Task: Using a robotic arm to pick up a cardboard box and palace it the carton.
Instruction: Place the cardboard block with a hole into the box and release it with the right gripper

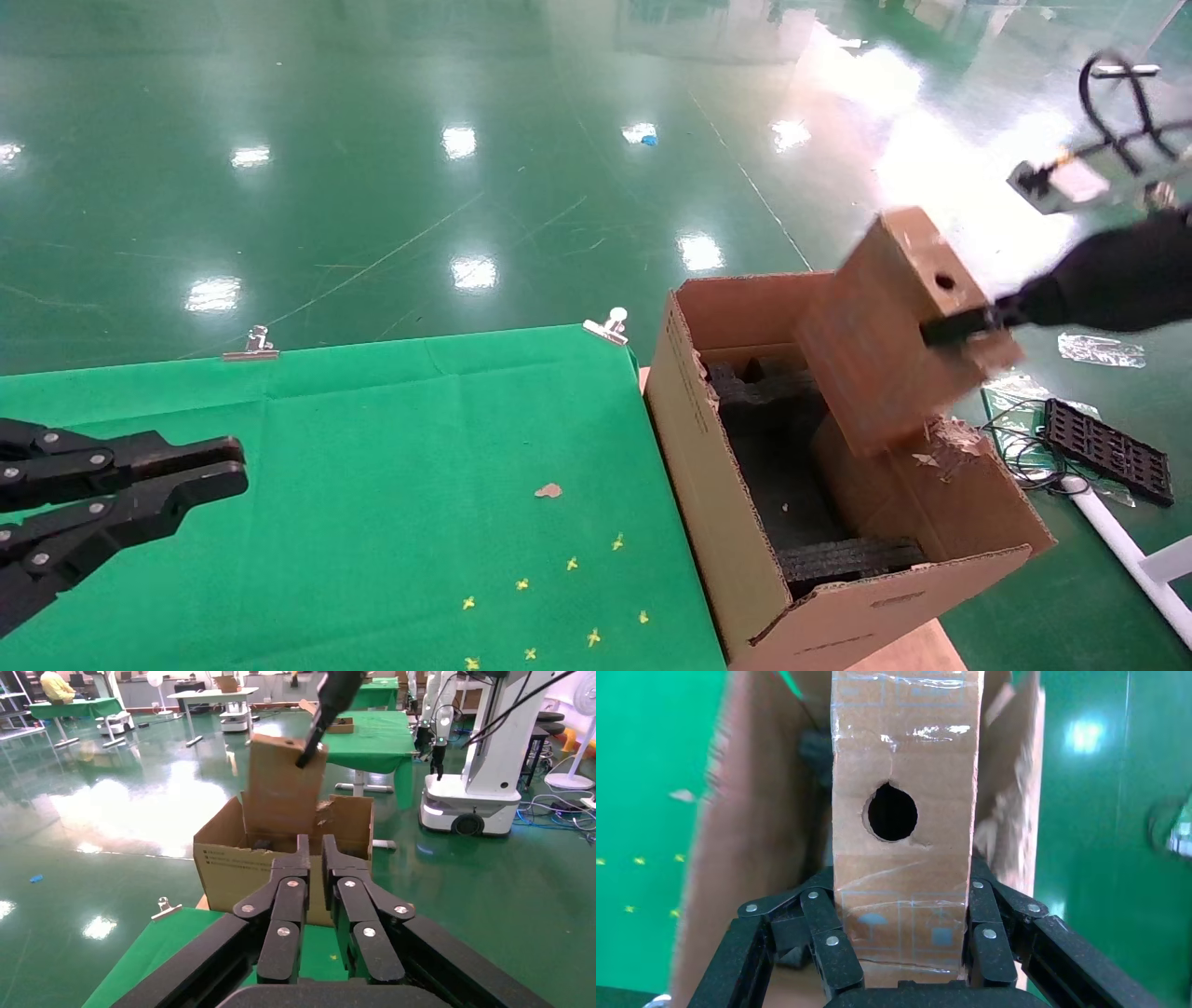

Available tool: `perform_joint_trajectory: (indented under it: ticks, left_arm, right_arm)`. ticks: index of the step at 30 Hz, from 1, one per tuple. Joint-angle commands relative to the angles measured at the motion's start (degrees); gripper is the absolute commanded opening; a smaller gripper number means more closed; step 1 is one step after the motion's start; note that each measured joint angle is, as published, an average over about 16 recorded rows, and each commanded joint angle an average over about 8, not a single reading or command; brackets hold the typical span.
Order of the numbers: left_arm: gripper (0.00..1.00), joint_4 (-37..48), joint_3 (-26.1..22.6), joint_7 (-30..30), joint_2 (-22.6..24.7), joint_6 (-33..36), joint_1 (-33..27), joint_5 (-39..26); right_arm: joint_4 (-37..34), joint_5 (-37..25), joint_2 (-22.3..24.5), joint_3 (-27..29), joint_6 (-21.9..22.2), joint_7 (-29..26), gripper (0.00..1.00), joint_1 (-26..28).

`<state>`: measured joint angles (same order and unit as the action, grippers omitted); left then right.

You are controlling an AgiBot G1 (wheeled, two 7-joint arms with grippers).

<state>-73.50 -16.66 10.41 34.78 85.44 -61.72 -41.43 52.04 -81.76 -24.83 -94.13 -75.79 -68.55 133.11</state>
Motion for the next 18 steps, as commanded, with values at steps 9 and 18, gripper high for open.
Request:
perform_joint_trajectory:
  ticks: [9,18]
  left_arm:
    - [1.0,0.0,-0.04,-0.02,-0.01,-0.02,-0.01,0.02]
    - [1.0,0.0,-0.07,-0.03,-0.03,-0.03,-0.01,0.05]
  right_arm:
    - [-8.78,0.01,-2.81,-2.66,0.82,-1.04,0.0,-6.27]
    - [-14.11,-0.44,-6.01,-4.14,4.71,-2.13,0.0,-11.82]
